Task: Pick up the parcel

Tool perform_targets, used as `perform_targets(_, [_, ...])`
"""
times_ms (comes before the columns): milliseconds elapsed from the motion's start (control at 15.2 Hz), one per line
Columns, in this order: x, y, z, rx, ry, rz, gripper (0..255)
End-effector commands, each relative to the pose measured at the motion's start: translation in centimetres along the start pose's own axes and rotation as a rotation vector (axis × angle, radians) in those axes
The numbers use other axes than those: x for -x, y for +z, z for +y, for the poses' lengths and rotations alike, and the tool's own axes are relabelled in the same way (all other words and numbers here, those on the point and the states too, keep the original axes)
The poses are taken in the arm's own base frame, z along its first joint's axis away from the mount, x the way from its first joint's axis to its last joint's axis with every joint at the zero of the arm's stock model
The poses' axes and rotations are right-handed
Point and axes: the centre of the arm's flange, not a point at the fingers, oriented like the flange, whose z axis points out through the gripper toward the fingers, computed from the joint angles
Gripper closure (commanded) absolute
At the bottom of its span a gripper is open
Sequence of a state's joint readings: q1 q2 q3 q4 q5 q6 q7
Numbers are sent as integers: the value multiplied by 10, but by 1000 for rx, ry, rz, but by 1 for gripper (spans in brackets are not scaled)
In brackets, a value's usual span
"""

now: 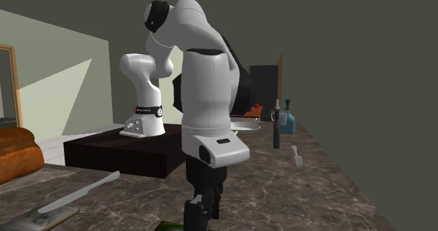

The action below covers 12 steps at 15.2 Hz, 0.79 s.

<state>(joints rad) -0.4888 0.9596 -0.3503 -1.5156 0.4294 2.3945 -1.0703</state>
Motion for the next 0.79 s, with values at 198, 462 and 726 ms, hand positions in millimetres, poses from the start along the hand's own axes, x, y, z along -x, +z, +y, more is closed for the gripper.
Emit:
perform_targets(198, [-1, 14, 1, 0, 0, 0, 0])
perform_targets(462, [-1, 14, 1, 0, 0, 0, 255])
perform_targets(726, [-1, 14, 1, 0, 0, 0, 255])
